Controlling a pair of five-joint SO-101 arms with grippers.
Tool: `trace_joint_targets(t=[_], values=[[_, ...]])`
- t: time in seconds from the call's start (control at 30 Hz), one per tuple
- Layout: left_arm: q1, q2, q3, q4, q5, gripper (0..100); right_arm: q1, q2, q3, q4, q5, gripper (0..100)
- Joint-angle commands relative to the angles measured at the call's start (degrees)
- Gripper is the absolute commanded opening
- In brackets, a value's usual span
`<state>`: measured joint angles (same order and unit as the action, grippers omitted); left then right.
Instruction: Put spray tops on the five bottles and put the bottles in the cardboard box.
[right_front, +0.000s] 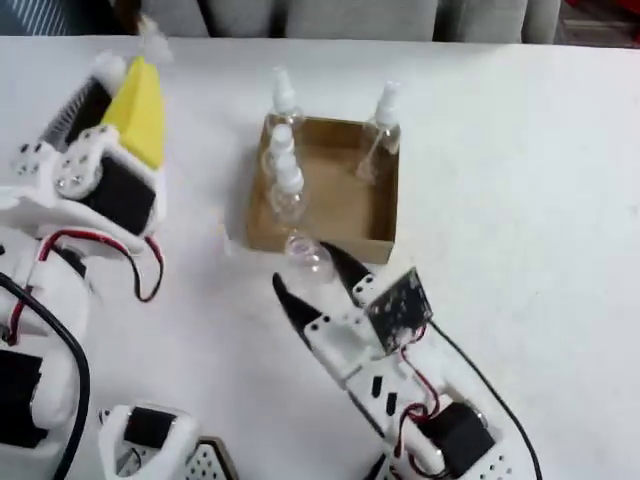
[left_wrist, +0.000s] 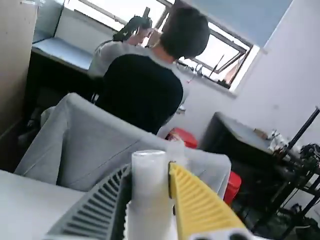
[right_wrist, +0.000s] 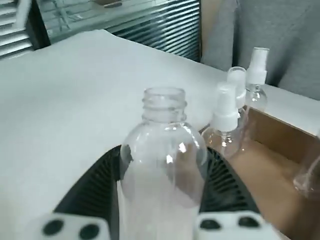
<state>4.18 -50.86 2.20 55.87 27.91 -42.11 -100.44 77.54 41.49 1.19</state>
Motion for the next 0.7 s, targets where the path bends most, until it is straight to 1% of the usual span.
trace_joint_targets(t=[0.0, 0.13, 0.23, 0.33, 0.43, 0.53, 0.6, 0.67], values=[[0.0, 0.6, -2.6, -9.5, 0.4, 2, -1.5, -2.9, 0.5, -1.5, 0.8, 1.6], [0.1, 0.7, -2.6, -14.5, 0.4, 2, -1.7, -2.7, 0.9, -1.5, 0.4, 1.6], [1.7, 1.2, -2.0, -15.6, 0.4, 2, -1.7, -2.7, 0.9, -1.5, 0.3, 1.6], [5.3, 0.6, 4.1, -17.5, 0.4, 2, -1.7, -2.7, 1.5, -1.5, 0.3, 1.6], [5.8, -0.6, 10.7, -22.4, 0.4, 2, -1.7, -2.7, 2.5, -1.5, 0.3, 1.6], [6.3, -4.6, 18.5, -27.3, 0.4, 2, -1.5, -2.7, 2.8, -1.5, 0.3, 1.6], [8.3, -8.0, 23.4, -30.0, 0.4, 2, -1.6, -2.7, 2.9, -1.5, 0.3, 1.6], [10.4, -10.6, 27.6, -31.7, -1.6, 2, -1.7, -2.7, 3.0, -1.5, 0.3, 1.6]])
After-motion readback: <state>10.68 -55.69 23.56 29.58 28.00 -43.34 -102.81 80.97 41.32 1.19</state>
